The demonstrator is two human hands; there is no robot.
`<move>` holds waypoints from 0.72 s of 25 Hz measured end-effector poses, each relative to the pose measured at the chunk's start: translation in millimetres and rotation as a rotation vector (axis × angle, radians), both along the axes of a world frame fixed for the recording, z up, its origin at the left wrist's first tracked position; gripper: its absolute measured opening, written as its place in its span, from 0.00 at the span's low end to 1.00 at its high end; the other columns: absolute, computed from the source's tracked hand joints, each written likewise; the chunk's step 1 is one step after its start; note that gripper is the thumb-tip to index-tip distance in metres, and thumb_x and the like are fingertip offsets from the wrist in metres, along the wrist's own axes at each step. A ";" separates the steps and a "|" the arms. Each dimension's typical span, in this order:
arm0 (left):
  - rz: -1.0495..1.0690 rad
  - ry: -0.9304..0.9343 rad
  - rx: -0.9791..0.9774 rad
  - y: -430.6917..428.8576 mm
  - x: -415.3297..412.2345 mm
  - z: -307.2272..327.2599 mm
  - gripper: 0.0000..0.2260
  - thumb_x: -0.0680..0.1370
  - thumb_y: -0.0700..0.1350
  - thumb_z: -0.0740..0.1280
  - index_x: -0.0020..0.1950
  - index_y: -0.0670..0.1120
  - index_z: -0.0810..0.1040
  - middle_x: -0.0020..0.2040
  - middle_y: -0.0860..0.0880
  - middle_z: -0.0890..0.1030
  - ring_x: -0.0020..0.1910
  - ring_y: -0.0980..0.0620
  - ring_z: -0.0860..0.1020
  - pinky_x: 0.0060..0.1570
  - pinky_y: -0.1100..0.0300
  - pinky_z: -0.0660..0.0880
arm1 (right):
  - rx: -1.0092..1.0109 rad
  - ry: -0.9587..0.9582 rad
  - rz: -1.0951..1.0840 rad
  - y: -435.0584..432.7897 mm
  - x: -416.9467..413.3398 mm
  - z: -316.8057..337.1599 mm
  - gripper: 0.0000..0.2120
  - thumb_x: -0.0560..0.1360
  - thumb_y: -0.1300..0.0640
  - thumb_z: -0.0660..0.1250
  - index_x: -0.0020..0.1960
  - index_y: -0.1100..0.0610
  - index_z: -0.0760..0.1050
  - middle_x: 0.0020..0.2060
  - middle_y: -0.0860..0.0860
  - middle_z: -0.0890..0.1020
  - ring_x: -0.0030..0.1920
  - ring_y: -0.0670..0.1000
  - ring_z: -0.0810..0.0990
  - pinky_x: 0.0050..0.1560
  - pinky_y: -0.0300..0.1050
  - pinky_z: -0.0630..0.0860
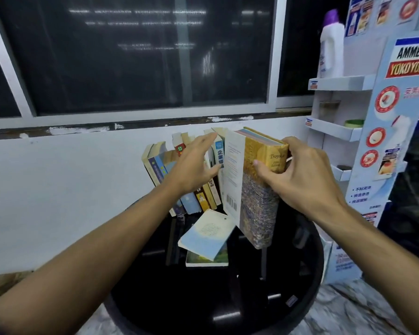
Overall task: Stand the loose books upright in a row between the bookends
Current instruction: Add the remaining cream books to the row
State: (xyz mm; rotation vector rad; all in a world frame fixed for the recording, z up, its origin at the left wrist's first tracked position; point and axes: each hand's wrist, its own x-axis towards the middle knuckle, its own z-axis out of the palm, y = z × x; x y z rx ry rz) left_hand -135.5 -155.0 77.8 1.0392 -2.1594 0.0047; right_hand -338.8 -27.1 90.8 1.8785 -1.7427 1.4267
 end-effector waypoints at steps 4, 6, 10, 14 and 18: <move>0.010 -0.142 0.033 -39.3 -32.5 11.5 0.37 0.78 0.47 0.72 0.81 0.46 0.56 0.80 0.47 0.61 0.79 0.49 0.59 0.76 0.52 0.58 | 0.032 0.004 -0.035 -3.5 -23.1 -4.6 0.17 0.72 0.42 0.73 0.48 0.55 0.76 0.36 0.47 0.80 0.36 0.45 0.78 0.34 0.47 0.77; 0.037 -0.214 0.046 -55.0 -44.3 12.9 0.38 0.77 0.47 0.72 0.81 0.46 0.55 0.81 0.47 0.58 0.80 0.48 0.57 0.77 0.50 0.58 | 0.047 -0.001 -0.046 -6.7 -32.4 -8.7 0.17 0.72 0.42 0.73 0.49 0.55 0.76 0.37 0.48 0.82 0.36 0.47 0.80 0.35 0.48 0.79; 0.063 -0.288 0.074 -77.8 -61.4 14.9 0.37 0.76 0.46 0.73 0.80 0.45 0.57 0.80 0.46 0.60 0.79 0.46 0.58 0.75 0.48 0.63 | 0.066 -0.001 -0.067 -16.0 -47.2 -16.2 0.19 0.72 0.43 0.73 0.52 0.56 0.77 0.39 0.50 0.83 0.37 0.49 0.80 0.36 0.50 0.80; 0.091 -0.316 0.074 -90.8 -65.3 15.5 0.31 0.76 0.46 0.73 0.76 0.46 0.64 0.74 0.46 0.68 0.73 0.45 0.67 0.67 0.47 0.73 | 0.087 -0.003 -0.095 -27.5 -50.8 -21.2 0.18 0.72 0.43 0.73 0.51 0.57 0.76 0.38 0.51 0.82 0.36 0.50 0.80 0.35 0.47 0.78; 0.102 -0.284 0.062 -97.6 -64.2 13.0 0.23 0.76 0.44 0.72 0.69 0.47 0.70 0.66 0.46 0.76 0.64 0.45 0.75 0.58 0.45 0.78 | 0.096 0.004 -0.099 -44.8 -50.0 -23.5 0.17 0.72 0.43 0.73 0.48 0.56 0.75 0.37 0.50 0.81 0.36 0.50 0.79 0.34 0.47 0.76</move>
